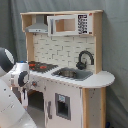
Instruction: Play with the kitchen
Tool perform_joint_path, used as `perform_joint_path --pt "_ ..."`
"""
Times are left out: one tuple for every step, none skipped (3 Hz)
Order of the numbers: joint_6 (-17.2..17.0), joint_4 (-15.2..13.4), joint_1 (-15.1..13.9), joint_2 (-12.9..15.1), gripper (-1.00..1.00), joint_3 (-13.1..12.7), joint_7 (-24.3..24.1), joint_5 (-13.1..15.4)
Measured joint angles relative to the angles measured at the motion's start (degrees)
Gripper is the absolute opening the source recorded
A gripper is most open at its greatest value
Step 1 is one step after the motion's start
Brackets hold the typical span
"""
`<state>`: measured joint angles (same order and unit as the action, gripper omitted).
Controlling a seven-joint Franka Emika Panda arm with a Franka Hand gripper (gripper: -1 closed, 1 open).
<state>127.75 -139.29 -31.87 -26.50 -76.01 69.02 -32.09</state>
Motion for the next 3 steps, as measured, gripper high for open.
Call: perform_joint_path --pt "0.00 1.56 -2.46 0.26 1.00 -1.78 4.61 0.09" --pt "1.27 2.12 -6.62 0.25 1.00 -5.98 6.44 0.62" --pt "1.50 2.15 -7.11 0.25 1.00 -6.47 6.53 0.62"
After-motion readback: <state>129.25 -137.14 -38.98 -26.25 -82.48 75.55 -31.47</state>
